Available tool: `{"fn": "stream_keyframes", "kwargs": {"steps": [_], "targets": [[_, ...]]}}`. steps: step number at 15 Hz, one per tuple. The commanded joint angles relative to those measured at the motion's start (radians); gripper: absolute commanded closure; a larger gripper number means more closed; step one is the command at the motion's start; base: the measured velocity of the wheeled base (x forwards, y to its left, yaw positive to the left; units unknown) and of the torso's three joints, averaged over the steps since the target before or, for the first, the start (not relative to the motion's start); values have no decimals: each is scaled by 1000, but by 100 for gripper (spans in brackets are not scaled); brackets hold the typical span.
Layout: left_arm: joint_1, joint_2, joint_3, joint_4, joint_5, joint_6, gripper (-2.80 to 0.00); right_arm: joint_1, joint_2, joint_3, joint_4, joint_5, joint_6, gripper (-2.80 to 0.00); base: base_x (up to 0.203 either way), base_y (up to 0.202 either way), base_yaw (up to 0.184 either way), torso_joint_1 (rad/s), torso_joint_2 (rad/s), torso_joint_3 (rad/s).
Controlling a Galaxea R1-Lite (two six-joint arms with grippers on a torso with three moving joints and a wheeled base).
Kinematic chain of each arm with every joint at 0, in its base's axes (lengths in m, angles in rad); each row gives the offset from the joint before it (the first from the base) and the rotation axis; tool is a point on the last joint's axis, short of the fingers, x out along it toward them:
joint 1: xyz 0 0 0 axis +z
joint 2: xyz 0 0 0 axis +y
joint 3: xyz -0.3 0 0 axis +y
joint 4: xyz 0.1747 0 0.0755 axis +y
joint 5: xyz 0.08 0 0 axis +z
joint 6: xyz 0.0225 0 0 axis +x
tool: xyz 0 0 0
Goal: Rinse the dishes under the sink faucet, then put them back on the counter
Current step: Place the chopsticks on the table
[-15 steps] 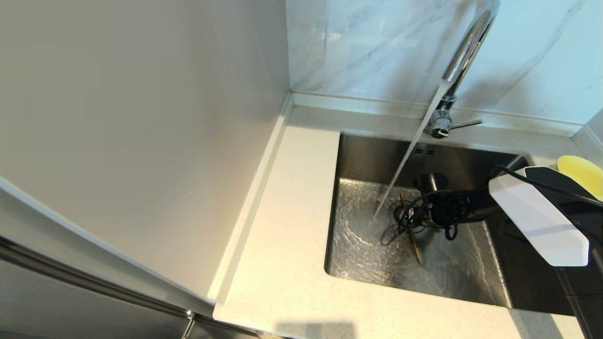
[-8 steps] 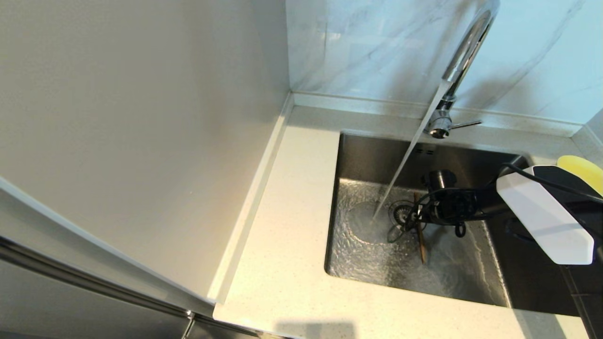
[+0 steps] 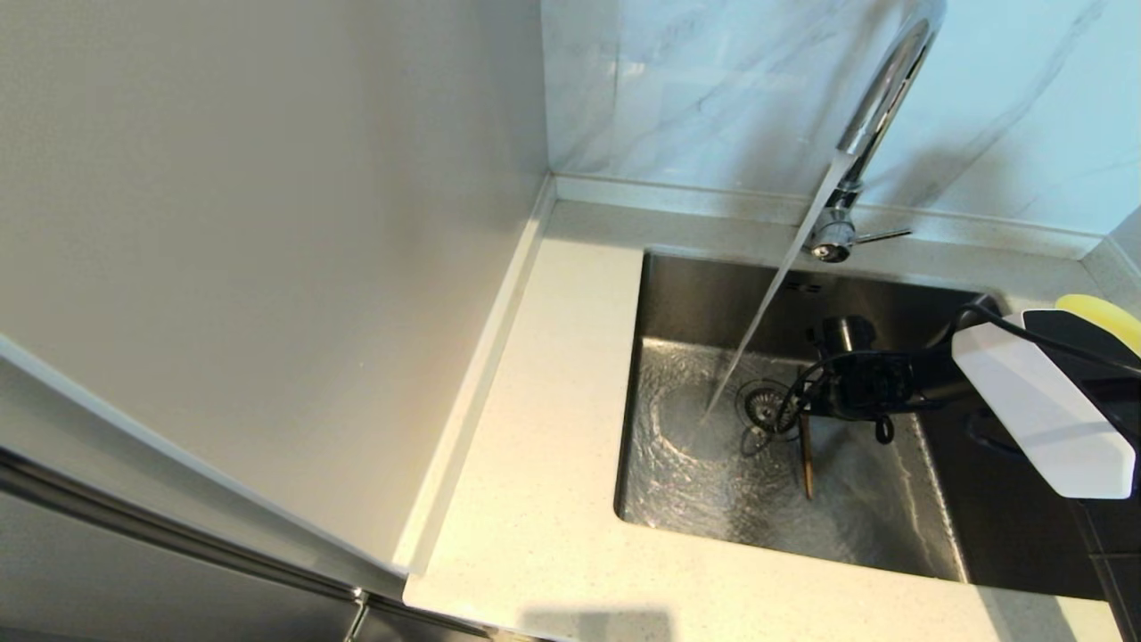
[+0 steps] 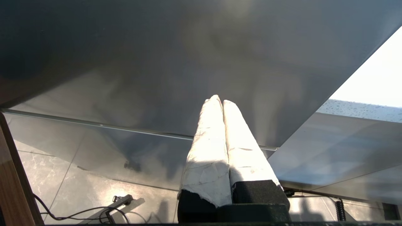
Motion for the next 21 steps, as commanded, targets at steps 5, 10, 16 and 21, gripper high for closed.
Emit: {"fn": "stream_keyframes", "kwargs": {"steps": [5, 10, 16, 21], "targets": [[0, 0, 0, 0, 0, 0, 0, -28, -3, -6, 1, -18, -13, -280, 0, 0, 0, 0, 0, 0], [0, 0, 0, 0, 1, 0, 0, -26, -23, -12, -1, -12, -7, -280, 0, 0, 0, 0, 0, 0], [0, 0, 0, 0, 0, 0, 0, -25, -14, -46, 89, 113, 9, -280, 0, 0, 0, 0, 0, 0], [0, 0, 0, 0, 1, 0, 0, -23, 33, -196, 192, 119, 16, -280, 0, 0, 0, 0, 0, 0]]}}
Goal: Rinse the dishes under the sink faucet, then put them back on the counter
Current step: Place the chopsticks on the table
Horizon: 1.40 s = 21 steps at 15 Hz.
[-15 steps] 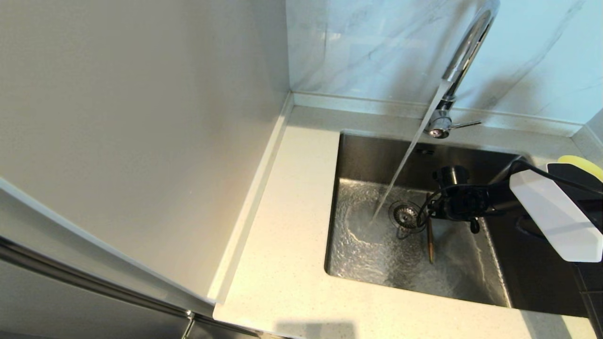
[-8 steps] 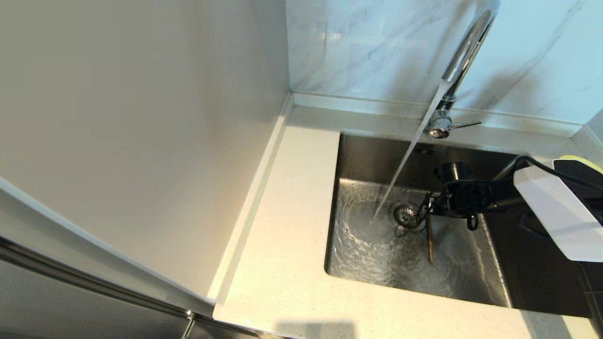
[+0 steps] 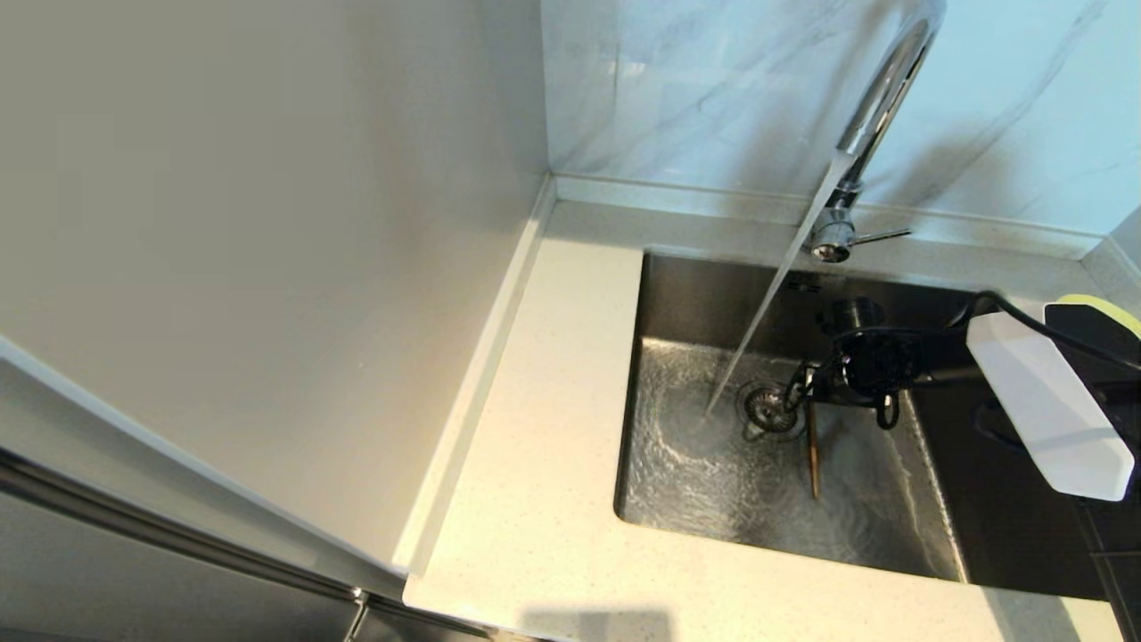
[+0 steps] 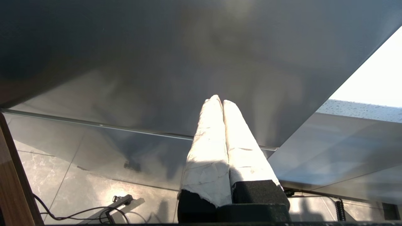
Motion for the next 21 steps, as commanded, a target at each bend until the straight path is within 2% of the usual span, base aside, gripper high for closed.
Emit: {"fn": "stream_keyframes", "kwargs": {"steps": [1, 7, 10, 12, 16, 17, 21], "targets": [[0, 0, 0, 0, 0, 0, 0, 2, 25, -55, 40, 2, 6, -280, 0, 0, 0, 0, 0, 0], [0, 0, 0, 0, 1, 0, 0, 9, 48, -78, 68, 24, 9, -280, 0, 0, 0, 0, 0, 0], [0, 0, 0, 0, 0, 0, 0, 7, 55, -84, 62, 46, 31, -280, 0, 0, 0, 0, 0, 0], [0, 0, 0, 0, 0, 0, 0, 4, 55, -98, 41, 47, 74, -280, 0, 0, 0, 0, 0, 0], [0, 0, 0, 0, 1, 0, 0, 4, 55, -98, -6, 58, 97, -280, 0, 0, 0, 0, 0, 0], [0, 0, 0, 0, 0, 0, 0, 4, 56, -98, -3, 73, 101, 0, 0, 0, 0, 0, 0, 0], [0, 0, 0, 0, 0, 0, 0, -13, 21, -100, 80, 87, 93, 0, 0, 0, 0, 0, 0, 0]]}}
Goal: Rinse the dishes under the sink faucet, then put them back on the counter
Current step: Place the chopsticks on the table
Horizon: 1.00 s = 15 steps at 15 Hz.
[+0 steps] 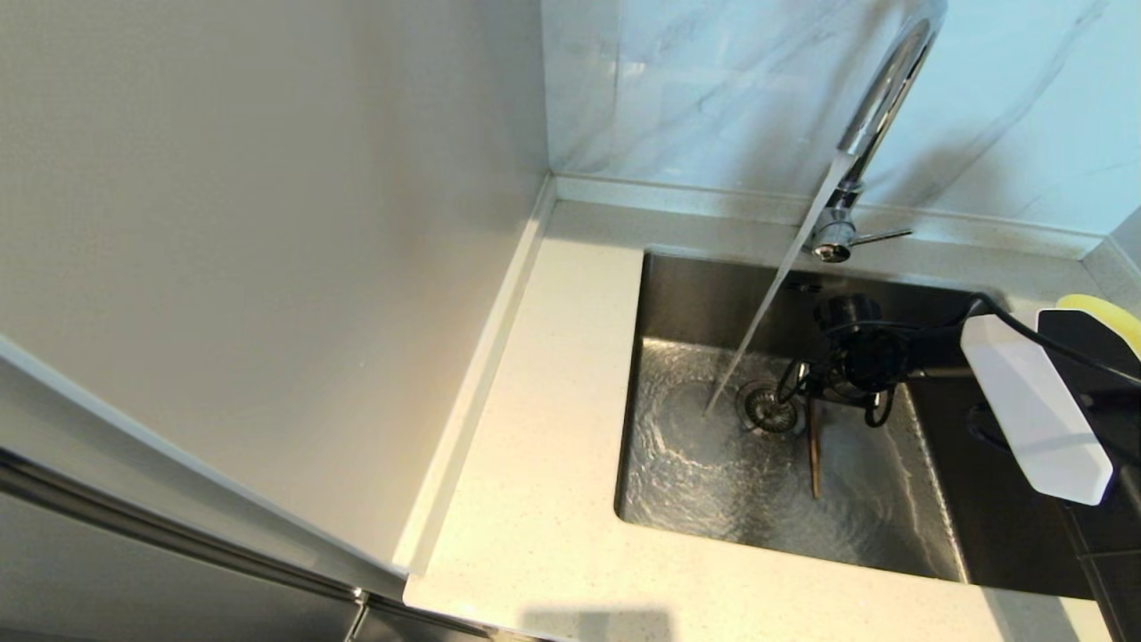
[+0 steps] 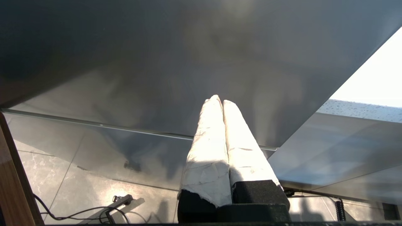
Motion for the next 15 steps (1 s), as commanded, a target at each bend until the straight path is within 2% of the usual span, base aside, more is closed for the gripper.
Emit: {"fn": "stream_keyframes", "kwargs": {"steps": [1, 8, 11, 12, 13, 15], "targets": [[0, 0, 0, 0, 1, 0, 0, -10, -30, -1, 30, 18, -17, 0, 0, 0, 0, 0, 0, 0], [0, 0, 0, 0, 0, 0, 0, -16, -42, 5, 70, 36, -42, 0, 0, 0, 0, 0, 0, 0], [0, 0, 0, 0, -1, 0, 0, -34, -123, 65, 161, 89, -186, 0, 0, 0, 0, 0, 0, 0], [0, 0, 0, 0, 0, 0, 0, -41, -130, 70, 165, 96, -196, 0, 0, 0, 0, 0, 0, 0], [0, 0, 0, 0, -1, 0, 0, -41, -131, 75, 166, 95, -190, -280, 0, 0, 0, 0, 0, 0], [0, 0, 0, 0, -1, 0, 0, -40, -132, 102, 167, 95, -144, -280, 0, 0, 0, 0, 0, 0]]}}
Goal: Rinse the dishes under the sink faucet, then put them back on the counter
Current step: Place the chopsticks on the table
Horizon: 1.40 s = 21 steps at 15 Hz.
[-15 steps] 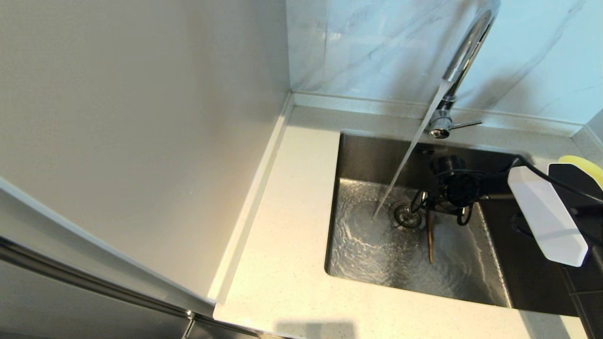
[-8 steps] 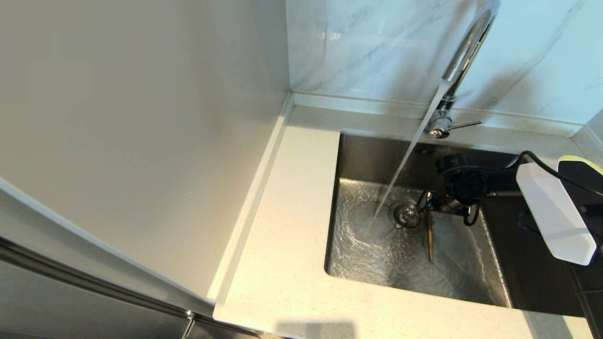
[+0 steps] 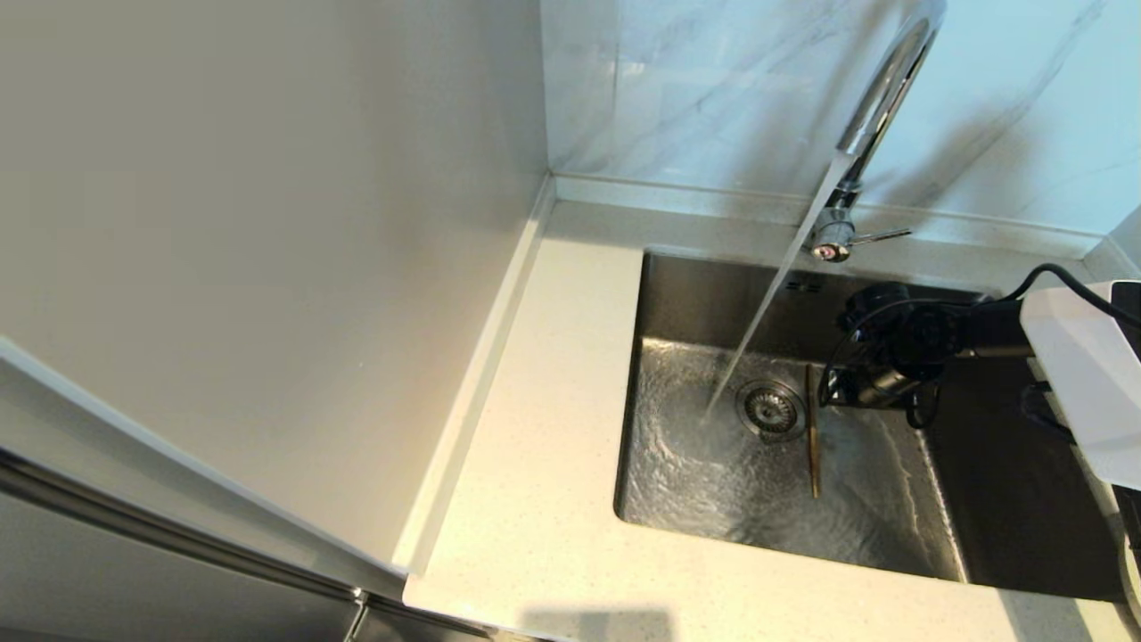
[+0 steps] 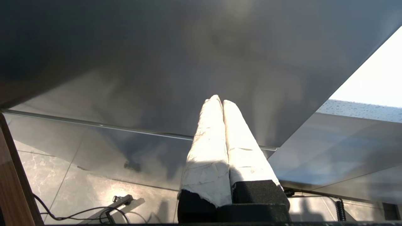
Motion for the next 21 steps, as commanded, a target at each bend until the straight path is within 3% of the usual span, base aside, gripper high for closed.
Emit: {"fn": "stream_keyframes", "kwargs": {"steps": [1, 9, 16, 18, 21], "targets": [[0, 0, 0, 0, -1, 0, 0, 0, -7, 15, 2, -1, 20, -280, 0, 0, 0, 0, 0, 0], [0, 0, 0, 0, -1, 0, 0, 8, -17, 123, -7, 2, 39, -280, 0, 0, 0, 0, 0, 0], [0, 0, 0, 0, -1, 0, 0, 37, 8, 164, -108, -5, 40, -280, 0, 0, 0, 0, 0, 0], [0, 0, 0, 0, -1, 0, 0, 36, 28, 149, -112, -36, 40, -280, 0, 0, 0, 0, 0, 0], [0, 0, 0, 0, 0, 0, 0, 23, 48, 144, -219, -91, 27, -280, 0, 0, 0, 0, 0, 0]]}}
